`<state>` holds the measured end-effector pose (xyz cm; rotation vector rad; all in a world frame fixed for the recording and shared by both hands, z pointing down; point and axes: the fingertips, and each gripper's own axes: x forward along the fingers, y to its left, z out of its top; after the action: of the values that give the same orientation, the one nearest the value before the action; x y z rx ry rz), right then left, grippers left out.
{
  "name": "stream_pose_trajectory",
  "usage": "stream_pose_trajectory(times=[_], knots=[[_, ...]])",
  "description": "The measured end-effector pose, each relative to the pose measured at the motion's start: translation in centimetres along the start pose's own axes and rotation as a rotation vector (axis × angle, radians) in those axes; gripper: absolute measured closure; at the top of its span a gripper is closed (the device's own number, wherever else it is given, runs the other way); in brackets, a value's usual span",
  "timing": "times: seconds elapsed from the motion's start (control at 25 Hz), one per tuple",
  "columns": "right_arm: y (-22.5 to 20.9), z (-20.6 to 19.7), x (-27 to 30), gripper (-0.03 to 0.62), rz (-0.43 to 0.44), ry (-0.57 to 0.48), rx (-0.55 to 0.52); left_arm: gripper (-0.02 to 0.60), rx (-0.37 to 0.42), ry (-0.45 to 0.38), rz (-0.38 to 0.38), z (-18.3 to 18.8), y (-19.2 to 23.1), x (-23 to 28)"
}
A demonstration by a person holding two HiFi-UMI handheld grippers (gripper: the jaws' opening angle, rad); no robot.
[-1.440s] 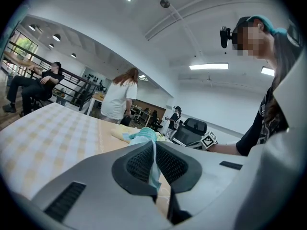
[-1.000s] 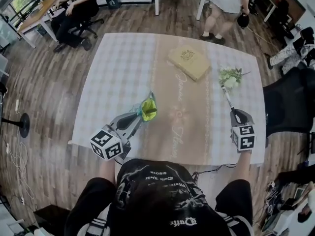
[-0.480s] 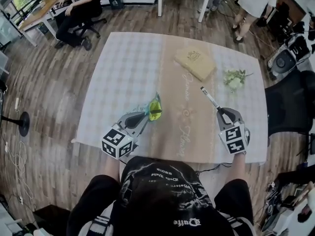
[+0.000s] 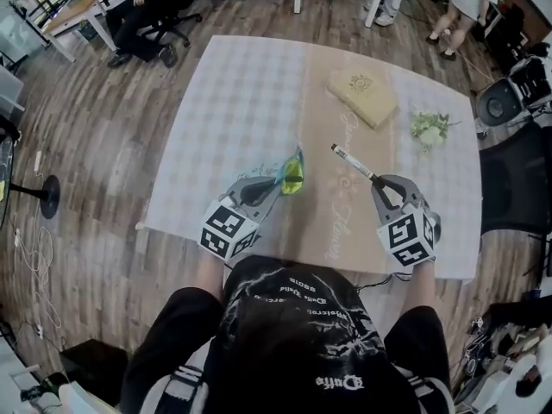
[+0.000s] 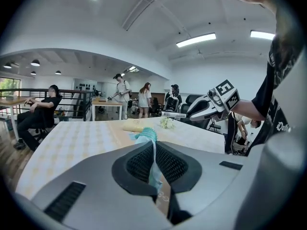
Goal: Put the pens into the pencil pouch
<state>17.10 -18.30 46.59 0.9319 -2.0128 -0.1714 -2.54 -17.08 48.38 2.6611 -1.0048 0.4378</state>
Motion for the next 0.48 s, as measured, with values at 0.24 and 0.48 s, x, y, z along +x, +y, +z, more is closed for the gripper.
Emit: stream_pose_trajectory(times=[0.24,0.48], knots=[[2.4,2.5,0.4,0.525,0.052,-0.020,-0.123,0.549,0.036,0.017,0.039,-0.4,0.1,-0.1],[6.5,4.0,1.0,0.526,0.167,-0.003,-0.277,0.549,0.044,-0.001,0.052,-0.8,-0.6,-1.0]])
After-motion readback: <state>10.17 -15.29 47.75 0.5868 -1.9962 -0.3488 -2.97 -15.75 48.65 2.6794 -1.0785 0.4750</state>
